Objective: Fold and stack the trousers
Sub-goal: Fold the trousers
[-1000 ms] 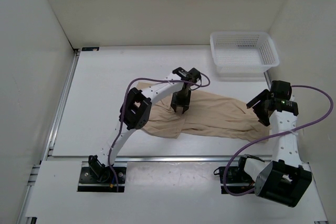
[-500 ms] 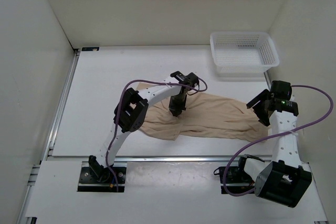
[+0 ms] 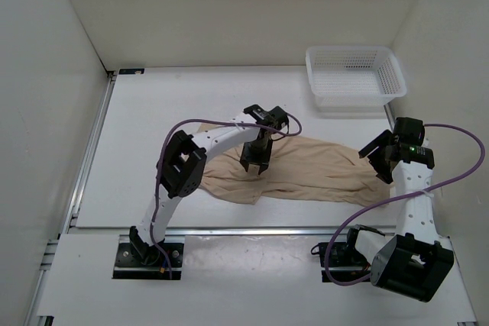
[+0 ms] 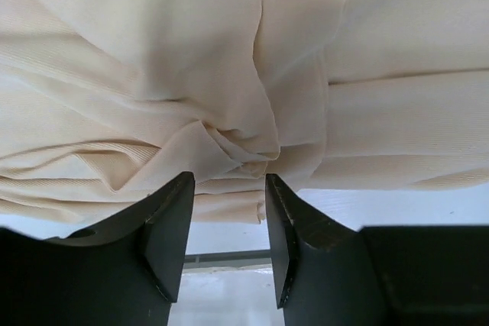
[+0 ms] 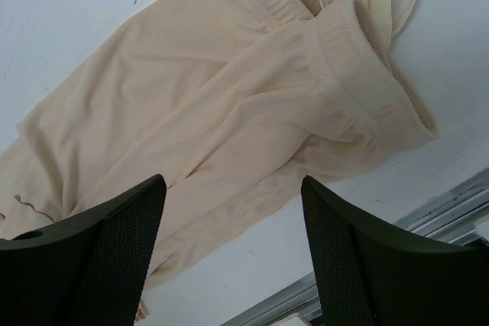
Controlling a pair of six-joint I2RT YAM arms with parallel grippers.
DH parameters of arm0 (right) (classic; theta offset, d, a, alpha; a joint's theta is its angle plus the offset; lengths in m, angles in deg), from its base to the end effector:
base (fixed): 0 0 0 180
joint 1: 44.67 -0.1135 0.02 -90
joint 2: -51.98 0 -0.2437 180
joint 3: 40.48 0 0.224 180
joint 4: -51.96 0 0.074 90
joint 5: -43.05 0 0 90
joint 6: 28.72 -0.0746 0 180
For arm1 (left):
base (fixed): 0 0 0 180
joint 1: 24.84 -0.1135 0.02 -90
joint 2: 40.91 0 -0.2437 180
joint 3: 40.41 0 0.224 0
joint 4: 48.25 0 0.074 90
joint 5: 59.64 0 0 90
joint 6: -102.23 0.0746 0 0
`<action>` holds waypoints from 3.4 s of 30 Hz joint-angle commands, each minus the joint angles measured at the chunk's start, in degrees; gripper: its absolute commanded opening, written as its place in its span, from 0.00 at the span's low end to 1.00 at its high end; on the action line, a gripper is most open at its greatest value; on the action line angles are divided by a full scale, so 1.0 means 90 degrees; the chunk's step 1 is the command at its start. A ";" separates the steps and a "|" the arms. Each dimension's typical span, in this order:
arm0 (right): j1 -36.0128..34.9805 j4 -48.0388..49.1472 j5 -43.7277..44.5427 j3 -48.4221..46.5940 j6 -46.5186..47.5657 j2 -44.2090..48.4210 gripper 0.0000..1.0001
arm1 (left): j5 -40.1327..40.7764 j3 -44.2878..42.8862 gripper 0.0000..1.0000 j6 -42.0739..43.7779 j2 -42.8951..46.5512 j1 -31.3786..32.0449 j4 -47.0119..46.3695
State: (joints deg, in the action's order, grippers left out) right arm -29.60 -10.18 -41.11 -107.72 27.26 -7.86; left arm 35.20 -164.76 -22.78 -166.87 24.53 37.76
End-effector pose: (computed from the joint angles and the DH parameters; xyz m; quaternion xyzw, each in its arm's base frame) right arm 0.1962 -0.0607 0.2320 0.4094 0.8594 0.0019 0.3063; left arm 0.2608 -0.2943 0.1563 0.1240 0.9912 0.0173 0.0437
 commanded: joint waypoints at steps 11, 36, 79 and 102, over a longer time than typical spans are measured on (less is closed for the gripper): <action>-0.0024 -0.0016 0.0024 0.0042 0.0137 -0.0002 0.76 | 0.0389 0.0137 0.23 0.0022 -0.0068 0.0101 -0.0155; -0.0024 0.0052 -0.0152 -0.0017 0.0137 -0.0061 0.76 | 0.0098 0.0995 0.10 -0.0212 0.1923 0.0227 0.0157; -0.0024 -0.0427 -0.0083 -0.0134 0.0343 0.0525 0.74 | -0.0528 -0.0868 0.57 -0.0808 -0.0644 -0.0260 -0.0741; -0.0024 -0.0309 -0.0259 -0.0076 0.0401 0.0408 0.74 | 0.0146 -0.1142 0.11 -0.0808 -0.0236 -0.0260 -0.0303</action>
State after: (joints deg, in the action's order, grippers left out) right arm -29.60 -13.57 -42.70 -107.24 30.02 -4.01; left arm 35.53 -172.91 -30.38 -175.15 21.99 32.78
